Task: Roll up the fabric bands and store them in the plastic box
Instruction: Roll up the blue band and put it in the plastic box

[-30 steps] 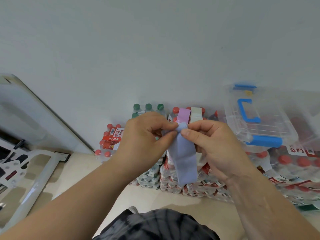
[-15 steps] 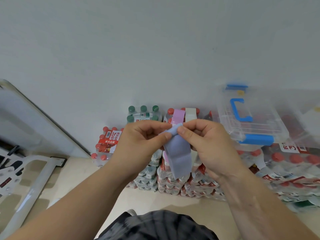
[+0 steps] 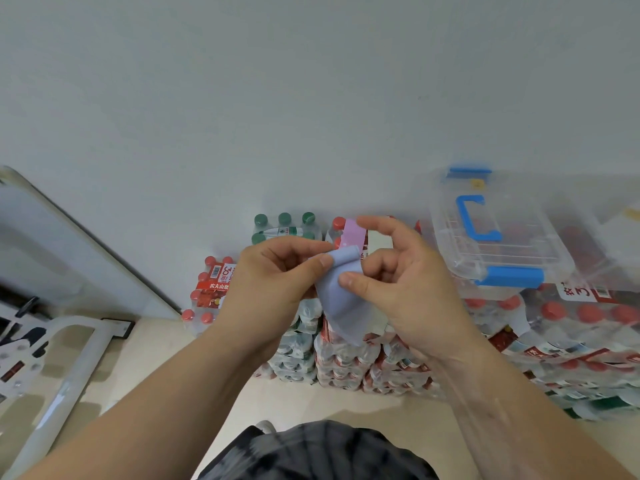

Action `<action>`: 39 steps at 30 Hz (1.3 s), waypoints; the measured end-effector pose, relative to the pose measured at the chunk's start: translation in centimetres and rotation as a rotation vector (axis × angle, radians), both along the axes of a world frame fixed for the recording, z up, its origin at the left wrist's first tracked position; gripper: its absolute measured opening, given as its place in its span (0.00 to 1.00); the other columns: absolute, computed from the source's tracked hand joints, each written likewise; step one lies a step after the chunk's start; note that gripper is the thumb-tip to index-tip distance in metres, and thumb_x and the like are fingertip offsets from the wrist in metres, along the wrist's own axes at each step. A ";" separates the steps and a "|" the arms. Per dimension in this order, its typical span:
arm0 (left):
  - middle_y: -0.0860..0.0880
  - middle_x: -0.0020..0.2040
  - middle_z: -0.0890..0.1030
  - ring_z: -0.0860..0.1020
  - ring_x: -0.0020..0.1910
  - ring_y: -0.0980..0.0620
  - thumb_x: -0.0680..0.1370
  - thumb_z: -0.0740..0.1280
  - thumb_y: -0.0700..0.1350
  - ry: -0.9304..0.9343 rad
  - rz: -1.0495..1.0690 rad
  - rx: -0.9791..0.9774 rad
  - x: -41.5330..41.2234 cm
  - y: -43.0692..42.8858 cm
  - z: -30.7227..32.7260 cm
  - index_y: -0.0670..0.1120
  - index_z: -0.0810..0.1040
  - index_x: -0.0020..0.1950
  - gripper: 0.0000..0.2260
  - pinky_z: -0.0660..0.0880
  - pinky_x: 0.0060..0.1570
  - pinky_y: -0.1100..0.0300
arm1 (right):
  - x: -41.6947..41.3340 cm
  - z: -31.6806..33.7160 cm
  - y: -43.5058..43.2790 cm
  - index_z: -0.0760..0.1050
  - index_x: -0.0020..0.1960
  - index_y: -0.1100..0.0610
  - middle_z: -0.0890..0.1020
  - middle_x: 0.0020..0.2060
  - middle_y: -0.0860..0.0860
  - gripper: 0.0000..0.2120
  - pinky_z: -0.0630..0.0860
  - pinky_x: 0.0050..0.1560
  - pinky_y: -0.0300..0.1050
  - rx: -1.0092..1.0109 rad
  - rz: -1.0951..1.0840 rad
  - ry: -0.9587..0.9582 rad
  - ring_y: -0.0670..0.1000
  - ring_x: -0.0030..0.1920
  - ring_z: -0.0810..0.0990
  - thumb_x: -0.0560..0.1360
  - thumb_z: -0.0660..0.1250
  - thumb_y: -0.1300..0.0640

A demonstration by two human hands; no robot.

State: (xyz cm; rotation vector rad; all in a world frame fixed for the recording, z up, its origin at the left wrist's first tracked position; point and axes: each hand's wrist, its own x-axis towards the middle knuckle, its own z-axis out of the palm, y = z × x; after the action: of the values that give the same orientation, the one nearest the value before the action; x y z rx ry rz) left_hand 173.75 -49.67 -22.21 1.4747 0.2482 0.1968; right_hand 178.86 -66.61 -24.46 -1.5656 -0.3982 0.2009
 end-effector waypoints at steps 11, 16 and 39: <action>0.44 0.44 0.88 0.86 0.42 0.47 0.72 0.73 0.41 -0.015 -0.055 -0.109 0.0 -0.3 0.8 0.48 0.88 0.43 0.04 0.81 0.42 0.55 | 0.6 0.9 -0.6 0.80 0.58 0.49 0.76 0.27 0.48 0.21 0.79 0.44 0.42 0.058 -0.003 0.060 0.48 0.34 0.75 0.70 0.79 0.65; 0.44 0.45 0.88 0.86 0.44 0.48 0.72 0.74 0.41 -0.067 -0.023 -0.145 0.3 -0.1 1.3 0.49 0.88 0.42 0.04 0.81 0.42 0.58 | 0.5 1.1 -0.6 0.85 0.51 0.52 0.85 0.37 0.62 0.16 0.83 0.50 0.57 0.113 0.026 0.187 0.53 0.40 0.81 0.65 0.79 0.48; 0.48 0.39 0.86 0.83 0.42 0.40 0.73 0.76 0.35 -0.122 0.090 0.274 -0.3 1.0 -1.0 0.51 0.86 0.42 0.10 0.82 0.44 0.50 | 0.6 0.3 2.1 0.83 0.37 0.56 0.84 0.40 0.63 0.11 0.81 0.50 0.59 -0.010 -0.047 0.169 0.53 0.42 0.81 0.74 0.77 0.51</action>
State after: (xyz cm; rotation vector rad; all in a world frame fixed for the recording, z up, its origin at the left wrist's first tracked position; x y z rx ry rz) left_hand 173.49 -48.68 -23.26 1.7172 0.1940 0.4052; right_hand 179.41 -64.53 -24.13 -1.5526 -0.2287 0.2969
